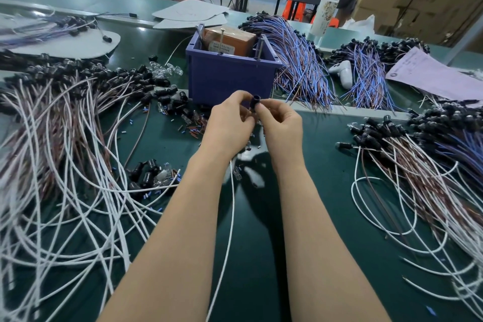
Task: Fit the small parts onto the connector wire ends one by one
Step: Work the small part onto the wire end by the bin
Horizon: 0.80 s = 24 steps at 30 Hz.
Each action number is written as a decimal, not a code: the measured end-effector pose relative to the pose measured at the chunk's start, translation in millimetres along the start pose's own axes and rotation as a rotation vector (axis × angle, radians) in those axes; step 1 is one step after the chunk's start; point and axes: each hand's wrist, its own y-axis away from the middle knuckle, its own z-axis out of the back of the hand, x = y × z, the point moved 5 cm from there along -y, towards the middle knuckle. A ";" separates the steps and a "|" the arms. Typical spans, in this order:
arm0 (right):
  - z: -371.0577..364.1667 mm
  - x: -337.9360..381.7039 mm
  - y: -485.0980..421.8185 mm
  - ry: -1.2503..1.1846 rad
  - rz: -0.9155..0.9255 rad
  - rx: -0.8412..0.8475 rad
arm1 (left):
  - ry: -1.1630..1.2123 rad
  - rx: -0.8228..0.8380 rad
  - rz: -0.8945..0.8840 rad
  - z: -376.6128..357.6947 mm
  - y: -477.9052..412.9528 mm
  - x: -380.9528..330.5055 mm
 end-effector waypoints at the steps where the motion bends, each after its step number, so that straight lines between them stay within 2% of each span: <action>1: 0.4 -0.1 -0.5 0.018 0.006 -0.005 | 0.029 -0.005 -0.016 0.1 0.0 -0.6; 6: 1.2 -0.4 -1.5 0.047 0.013 -0.037 | 0.098 -0.030 -0.062 0.8 0.2 -1.1; 14: 4.6 0.7 -0.3 0.020 0.014 -0.080 | 0.176 -0.020 -0.035 0.3 -2.3 4.3; 24: 10.3 18.0 -4.9 0.063 0.091 -0.006 | 0.150 -0.030 -0.020 2.7 -2.7 4.8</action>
